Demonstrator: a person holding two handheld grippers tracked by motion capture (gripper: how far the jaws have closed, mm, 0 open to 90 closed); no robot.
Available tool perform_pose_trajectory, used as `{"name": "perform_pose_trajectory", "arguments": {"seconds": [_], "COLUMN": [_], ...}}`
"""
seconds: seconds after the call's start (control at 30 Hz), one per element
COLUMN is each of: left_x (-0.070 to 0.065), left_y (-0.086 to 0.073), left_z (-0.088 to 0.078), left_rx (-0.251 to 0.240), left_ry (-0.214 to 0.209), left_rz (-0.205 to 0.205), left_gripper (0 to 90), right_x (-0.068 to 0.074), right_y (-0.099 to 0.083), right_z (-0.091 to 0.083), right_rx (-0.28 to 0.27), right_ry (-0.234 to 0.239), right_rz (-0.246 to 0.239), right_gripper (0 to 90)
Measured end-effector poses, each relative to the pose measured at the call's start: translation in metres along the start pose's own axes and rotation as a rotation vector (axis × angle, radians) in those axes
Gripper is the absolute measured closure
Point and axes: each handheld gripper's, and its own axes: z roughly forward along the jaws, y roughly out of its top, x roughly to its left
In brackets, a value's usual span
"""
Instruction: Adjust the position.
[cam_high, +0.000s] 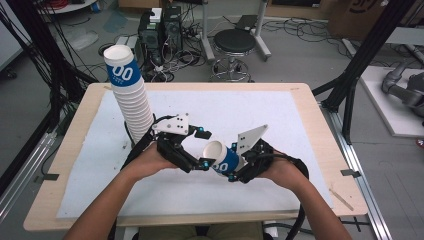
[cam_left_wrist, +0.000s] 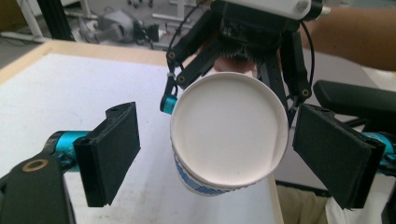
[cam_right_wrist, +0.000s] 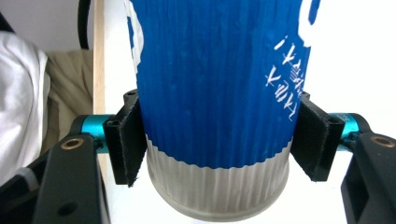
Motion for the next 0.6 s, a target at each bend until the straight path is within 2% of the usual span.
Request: {"name": "perform_pose_trajectory", "arguments": {"seconds": [0.03,0.33,0.47,0.6], "left_x": [0.0,-0.002,-0.001,0.001], "left_y": [0.0,0.002,0.002,0.001], "left_z": [0.002,0.013,0.019,0.023], "left_rx": [0.02,0.114,0.147,0.18], "left_ry": [-0.003,-0.022,-0.029,-0.036], "left_rz": [0.002,0.015,0.005,-0.012], "left_gripper": [15.1,15.4,16.2,19.6], "right_x": [0.0,0.002,0.003,0.004], "right_y": [0.002,0.011,0.016,0.019], "right_z": [0.0,0.003,0.003,0.004], "right_rx": [0.026,0.133,0.16,0.21], "right_ry": [0.004,0.01,0.01,0.005], "right_rz": [-0.012,-0.049,-0.066,-0.078], "right_gripper": [29.5,29.4,29.2,28.8]}}
